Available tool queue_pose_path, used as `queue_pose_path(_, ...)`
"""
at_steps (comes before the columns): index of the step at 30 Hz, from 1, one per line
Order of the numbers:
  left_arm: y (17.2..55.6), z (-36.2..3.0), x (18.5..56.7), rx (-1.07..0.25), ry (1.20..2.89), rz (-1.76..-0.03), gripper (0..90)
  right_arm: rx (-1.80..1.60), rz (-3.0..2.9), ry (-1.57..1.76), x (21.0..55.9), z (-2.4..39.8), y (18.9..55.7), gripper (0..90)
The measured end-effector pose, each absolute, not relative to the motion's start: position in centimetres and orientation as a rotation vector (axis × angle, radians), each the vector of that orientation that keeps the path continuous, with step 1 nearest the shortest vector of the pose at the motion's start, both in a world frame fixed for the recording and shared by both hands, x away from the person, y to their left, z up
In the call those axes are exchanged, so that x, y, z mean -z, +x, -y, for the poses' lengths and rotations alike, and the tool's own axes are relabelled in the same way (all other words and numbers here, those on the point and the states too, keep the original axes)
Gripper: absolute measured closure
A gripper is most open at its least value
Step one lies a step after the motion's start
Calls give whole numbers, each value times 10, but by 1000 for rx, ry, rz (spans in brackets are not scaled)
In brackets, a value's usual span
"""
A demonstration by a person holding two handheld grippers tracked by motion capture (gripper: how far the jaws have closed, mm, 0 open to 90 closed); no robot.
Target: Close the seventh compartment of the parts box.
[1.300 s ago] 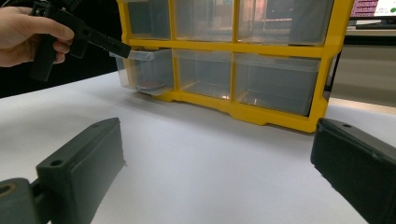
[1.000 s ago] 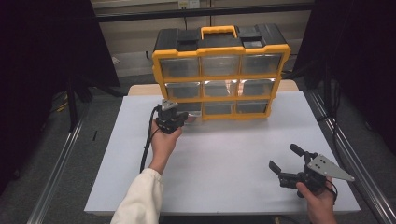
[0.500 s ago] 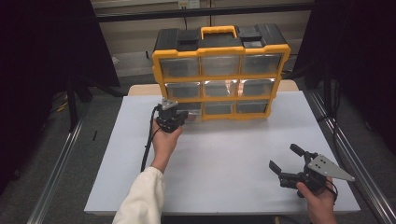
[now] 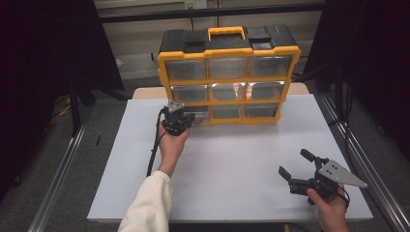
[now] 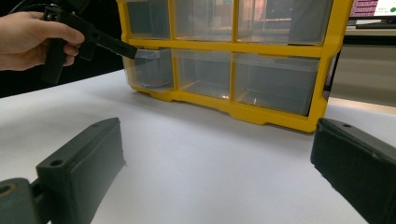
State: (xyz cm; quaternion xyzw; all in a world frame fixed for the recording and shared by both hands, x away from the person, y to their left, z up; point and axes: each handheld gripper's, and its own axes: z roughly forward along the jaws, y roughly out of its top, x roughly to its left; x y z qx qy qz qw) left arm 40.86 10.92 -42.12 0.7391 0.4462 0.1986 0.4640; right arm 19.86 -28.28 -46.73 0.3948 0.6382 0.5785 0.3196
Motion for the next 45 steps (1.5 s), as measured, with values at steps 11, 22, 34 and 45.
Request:
queue_pose_path(11, 412, -108, 423, -517, 1815, -1101, 900, -1522, -1675, 1041, 467, 283, 199, 20)
queue_pose_path(22, 417, -104, 425, -542, 1792, -1108, 900, -1528, -1672, 1042, 467, 283, 199, 20)
queue_pose_path(34, 422, -103, 426, -566, 1788, -1102, 899, -1522, -1674, 1038, 468, 284, 198, 20)
queue_pose_path(45, 426, -101, 429, -576, 1772, -1113, 896, -1519, -1667, 1050, 468, 286, 197, 20)
